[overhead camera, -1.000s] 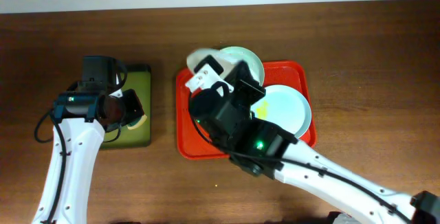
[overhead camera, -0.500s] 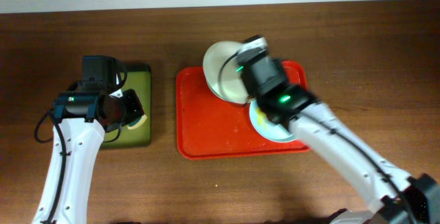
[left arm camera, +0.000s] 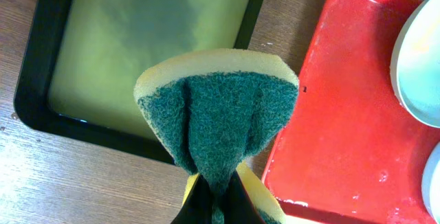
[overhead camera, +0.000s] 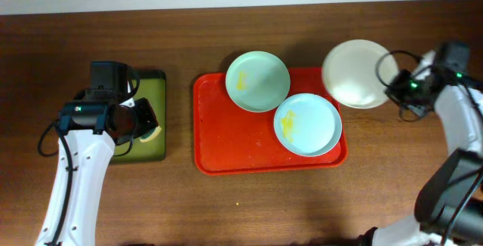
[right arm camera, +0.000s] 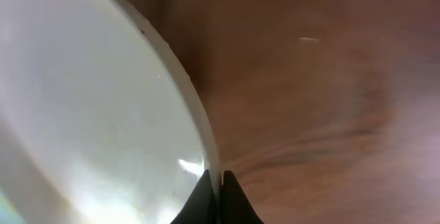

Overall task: Clean dirty plates on tray and stack at the side
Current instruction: 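Lift the white plate with the right gripper and place it right of tray, then move right gripper back and grasp the pale green plate rim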

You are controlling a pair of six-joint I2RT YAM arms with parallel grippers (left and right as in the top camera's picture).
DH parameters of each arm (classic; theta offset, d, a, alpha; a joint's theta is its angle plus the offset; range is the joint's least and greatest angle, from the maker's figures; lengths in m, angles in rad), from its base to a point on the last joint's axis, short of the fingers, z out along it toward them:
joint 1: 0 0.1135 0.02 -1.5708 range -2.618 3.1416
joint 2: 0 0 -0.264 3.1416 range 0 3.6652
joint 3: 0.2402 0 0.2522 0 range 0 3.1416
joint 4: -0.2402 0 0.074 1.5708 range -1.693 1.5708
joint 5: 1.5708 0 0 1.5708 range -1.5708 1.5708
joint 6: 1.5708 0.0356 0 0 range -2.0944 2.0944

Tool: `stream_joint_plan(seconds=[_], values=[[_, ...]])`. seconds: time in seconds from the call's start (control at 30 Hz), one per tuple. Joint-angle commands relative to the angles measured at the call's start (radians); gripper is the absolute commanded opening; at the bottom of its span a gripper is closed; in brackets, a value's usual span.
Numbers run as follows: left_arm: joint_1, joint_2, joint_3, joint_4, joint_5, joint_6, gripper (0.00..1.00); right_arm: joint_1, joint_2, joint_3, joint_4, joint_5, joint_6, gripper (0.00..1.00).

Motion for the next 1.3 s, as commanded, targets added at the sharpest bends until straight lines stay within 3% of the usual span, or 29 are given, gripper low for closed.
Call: stream_joint_plan(seconds=[0.0,0.3,0.37,0.4,0.43,0.8,0.87,1.0,1.07,1.1,1.27], values=[[-0.002,-0.010,-0.003,0.003,-0.007,0.019,0.00,-0.091,0.093,0.010,0.040,-0.051,0.042,0.04],[-0.002,-0.010,-0.003,0.004,-0.007,0.019,0.00,-0.124,0.172,0.010,0.116,-0.047,-0.030,0.05],[-0.002,-0.010,-0.003,0.010,-0.007,0.019,0.00,-0.113,0.172,0.010,0.116,-0.047,-0.030,0.24],[-0.002,-0.010,-0.003,0.011,-0.006,0.019,0.00,-0.103,0.171,0.010,0.114,-0.048,-0.029,0.44],[-0.002,-0.010,-0.003,0.011,-0.007,0.019,0.00,-0.092,0.168,0.011,0.103,-0.053,-0.030,0.54],[-0.002,-0.010,-0.003,0.015,-0.006,0.019,0.00,-0.009,-0.053,0.013,0.091,-0.058,-0.037,0.64],[-0.002,-0.010,-0.003,0.017,-0.006,0.019,0.00,0.052,-0.091,0.013,0.133,-0.110,-0.087,0.67],[-0.002,-0.010,-0.003,0.018,-0.007,0.019,0.00,0.235,-0.086,0.013,0.194,-0.173,-0.185,0.85],[-0.002,-0.009,-0.003,0.018,-0.007,0.019,0.00,0.341,-0.069,0.013,0.212,-0.097,-0.198,0.88],[-0.002,-0.009,-0.003,0.018,-0.007,0.019,0.00,0.385,-0.057,0.013,0.222,-0.048,-0.198,0.98],[-0.002,0.000,-0.003,0.018,-0.007,0.019,0.00,0.586,0.053,0.013,0.270,0.225,-0.195,1.00]])
